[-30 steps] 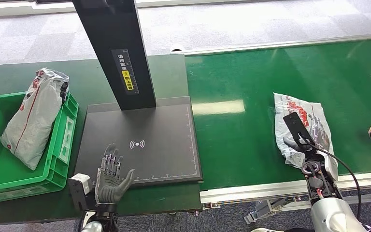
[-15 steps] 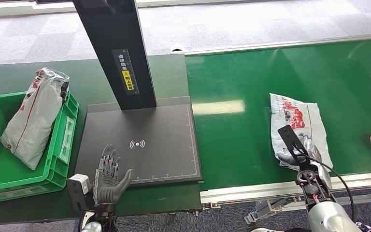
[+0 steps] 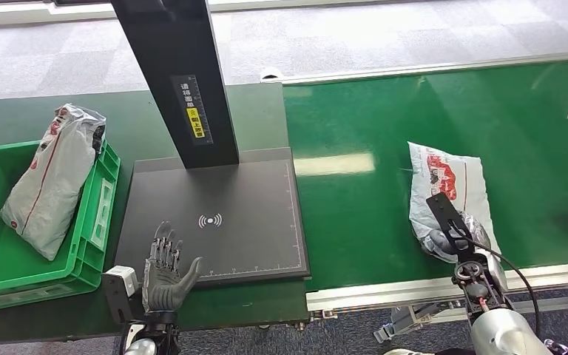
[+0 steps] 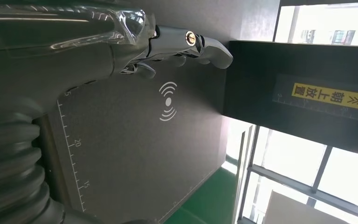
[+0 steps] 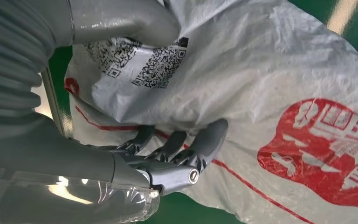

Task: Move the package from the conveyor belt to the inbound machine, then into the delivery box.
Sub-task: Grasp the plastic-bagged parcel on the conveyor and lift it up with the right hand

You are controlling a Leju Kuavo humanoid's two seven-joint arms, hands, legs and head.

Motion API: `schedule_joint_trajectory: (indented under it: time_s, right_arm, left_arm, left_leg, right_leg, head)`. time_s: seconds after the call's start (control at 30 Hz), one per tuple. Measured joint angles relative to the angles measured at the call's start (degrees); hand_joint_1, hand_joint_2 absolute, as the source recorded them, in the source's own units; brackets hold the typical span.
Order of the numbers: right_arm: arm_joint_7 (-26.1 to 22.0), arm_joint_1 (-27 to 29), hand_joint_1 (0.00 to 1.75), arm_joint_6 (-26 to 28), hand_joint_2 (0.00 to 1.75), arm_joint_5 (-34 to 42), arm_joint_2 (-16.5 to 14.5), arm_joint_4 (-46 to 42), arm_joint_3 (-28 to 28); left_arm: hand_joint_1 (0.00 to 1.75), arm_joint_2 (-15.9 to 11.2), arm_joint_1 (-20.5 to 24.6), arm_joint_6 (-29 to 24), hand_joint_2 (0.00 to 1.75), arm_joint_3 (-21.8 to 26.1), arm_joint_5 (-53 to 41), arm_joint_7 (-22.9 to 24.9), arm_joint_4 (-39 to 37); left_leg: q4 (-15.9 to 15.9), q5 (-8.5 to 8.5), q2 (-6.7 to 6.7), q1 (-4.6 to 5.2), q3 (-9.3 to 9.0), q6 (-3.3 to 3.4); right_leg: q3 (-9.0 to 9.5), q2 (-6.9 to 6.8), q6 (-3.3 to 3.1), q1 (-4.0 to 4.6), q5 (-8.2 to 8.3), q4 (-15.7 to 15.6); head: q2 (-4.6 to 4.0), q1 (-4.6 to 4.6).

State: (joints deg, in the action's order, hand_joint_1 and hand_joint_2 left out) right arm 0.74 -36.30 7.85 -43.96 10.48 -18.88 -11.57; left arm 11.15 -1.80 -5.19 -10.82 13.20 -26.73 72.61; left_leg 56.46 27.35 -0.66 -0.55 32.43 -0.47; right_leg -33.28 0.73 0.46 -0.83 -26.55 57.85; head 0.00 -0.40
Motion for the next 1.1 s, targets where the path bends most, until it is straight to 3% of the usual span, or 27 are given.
schedule_joint_trajectory:
  time_s: [0.6,0.8,0.93,1.1]
  right_arm:
    - [-1.5,0.0,1.75,-0.2,1.75,0.5,-0.4,0.0,-0.7]
    - [-8.7,0.4,1.75,2.5,1.75,2.4,-1.0,-1.0,-1.0]
    - [-13.3,2.5,1.75,4.2,1.75,4.0,-3.0,-7.8,-0.1]
    - [-11.8,7.8,1.75,4.1,1.75,6.3,-5.5,-24.7,6.5]
  left_arm:
    - [0.0,0.0,0.0,-0.3,1.75,-0.1,0.0,0.0,0.0]
    - [0.0,0.0,-0.1,-0.5,1.75,0.0,-0.3,0.4,0.6]
    - [0.0,0.0,-0.6,-0.6,1.75,0.5,-0.9,0.6,1.8]
    - [0.0,0.0,-1.7,-0.7,1.75,1.5,-1.6,0.6,3.3]
  left_leg:
    - [0.0,0.0,0.0,0.0,0.0,0.0]
    - [0.0,0.0,-0.01,0.0,0.03,0.0]
    - [0.0,0.0,0.0,-0.01,0.03,0.0]
    - [0.0,0.0,0.01,-0.02,0.1,-0.01]
  right_leg:
    - [0.0,0.0,0.0,0.0,0.0,0.0]
    - [0.0,0.0,0.0,0.0,0.0,0.0]
    - [-0.01,0.0,0.0,0.02,0.0,0.0]
    - [-0.09,0.01,-0.01,0.04,-0.01,0.0]
  head:
    - [0.0,0.0]
    - [0.0,0.01]
    - [0.0,0.01]
    - [0.0,0.0]
